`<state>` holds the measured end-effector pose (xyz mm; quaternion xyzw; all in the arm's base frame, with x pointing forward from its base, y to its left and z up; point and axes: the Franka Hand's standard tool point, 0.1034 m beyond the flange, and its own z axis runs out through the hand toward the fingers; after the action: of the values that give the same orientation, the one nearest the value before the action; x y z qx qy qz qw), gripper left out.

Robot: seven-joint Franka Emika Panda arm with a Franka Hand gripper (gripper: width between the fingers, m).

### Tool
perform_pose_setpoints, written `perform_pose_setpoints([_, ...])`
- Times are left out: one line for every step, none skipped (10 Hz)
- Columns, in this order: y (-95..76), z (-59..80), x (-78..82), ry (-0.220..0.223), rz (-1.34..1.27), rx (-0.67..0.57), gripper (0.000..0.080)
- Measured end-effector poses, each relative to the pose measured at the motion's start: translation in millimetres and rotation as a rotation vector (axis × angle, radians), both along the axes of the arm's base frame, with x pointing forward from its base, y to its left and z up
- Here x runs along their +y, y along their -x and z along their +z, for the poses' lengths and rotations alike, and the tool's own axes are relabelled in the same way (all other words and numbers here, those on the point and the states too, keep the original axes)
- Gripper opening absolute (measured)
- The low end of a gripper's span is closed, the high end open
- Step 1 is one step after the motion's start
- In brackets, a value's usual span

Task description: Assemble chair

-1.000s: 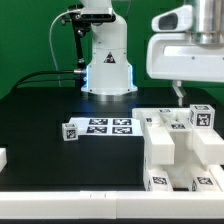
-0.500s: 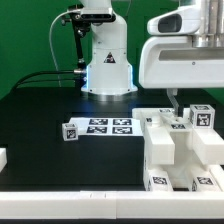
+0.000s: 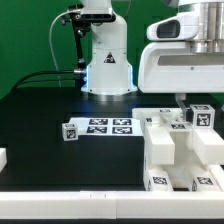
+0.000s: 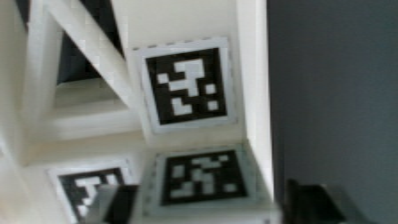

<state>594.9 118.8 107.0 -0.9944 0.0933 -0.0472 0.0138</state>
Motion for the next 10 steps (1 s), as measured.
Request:
perform_pose_setpoints([0.8,-0.3,-1.6,-0.007,-0.092,0.005,0.0264])
perform_pose_setpoints([1.0,-0.4,-2.4,-0.012,-0.152,0.007,0.0264])
perform_pose_setpoints([1.1,-0.5,-2.9,-0.018,-0.218,0.008,0.0264])
perform_pose_setpoints([0.9,-0.4,-3.7,-0.025,-0.302,0.009,0.0264])
perform_pose_setpoints([0.5,-0.2,-4.4,-0.030,-0.361,0.009,0.0264])
perform_pose_setpoints([0.4,-0.1,-4.7,-0.030,-0.369,0.009,0.0264])
perform_pose_setpoints([0.4,-0.1,-4.7,-0.030,-0.367,0.009,0.0264])
perform_pose_setpoints([0.4,-0.1,-4.7,-0.030,-0.367,0.009,0.0264])
perform_pose_setpoints([0.4,-0.1,-4.7,-0.030,-0.367,0.009,0.0264])
perform_pose_setpoints([0.4,-0.1,-4.7,-0.030,-0.368,0.009,0.0264])
